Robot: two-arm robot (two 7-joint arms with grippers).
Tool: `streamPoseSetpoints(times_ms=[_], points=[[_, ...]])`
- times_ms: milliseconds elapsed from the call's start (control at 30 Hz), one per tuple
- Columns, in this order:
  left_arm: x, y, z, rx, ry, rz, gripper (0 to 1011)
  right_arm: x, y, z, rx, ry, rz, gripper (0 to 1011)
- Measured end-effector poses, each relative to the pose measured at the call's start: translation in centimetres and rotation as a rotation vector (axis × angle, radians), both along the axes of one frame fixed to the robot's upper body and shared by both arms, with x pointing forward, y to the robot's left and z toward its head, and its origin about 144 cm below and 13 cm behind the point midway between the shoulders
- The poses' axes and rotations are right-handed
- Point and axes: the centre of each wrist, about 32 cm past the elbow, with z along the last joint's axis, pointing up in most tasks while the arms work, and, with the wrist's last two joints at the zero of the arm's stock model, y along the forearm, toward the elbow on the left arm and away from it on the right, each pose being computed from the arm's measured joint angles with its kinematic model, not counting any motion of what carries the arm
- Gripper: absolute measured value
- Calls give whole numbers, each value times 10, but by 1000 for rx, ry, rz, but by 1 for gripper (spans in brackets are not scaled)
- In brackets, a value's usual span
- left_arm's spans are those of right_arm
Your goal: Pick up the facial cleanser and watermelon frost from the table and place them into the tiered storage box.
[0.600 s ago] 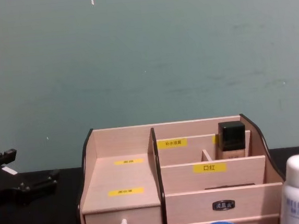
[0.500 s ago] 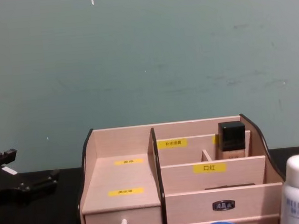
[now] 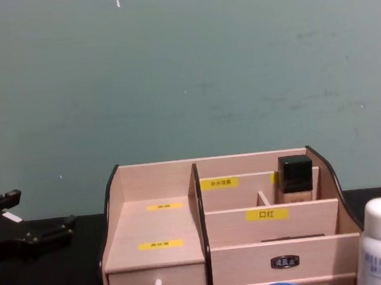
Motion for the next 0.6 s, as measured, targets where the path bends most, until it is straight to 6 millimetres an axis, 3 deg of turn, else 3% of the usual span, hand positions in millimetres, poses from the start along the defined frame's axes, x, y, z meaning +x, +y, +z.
streamPoseSetpoints(times_ms=[600], points=[[0,0,0,0,0,0,1010,0,0,0,0,0,0,1002]])
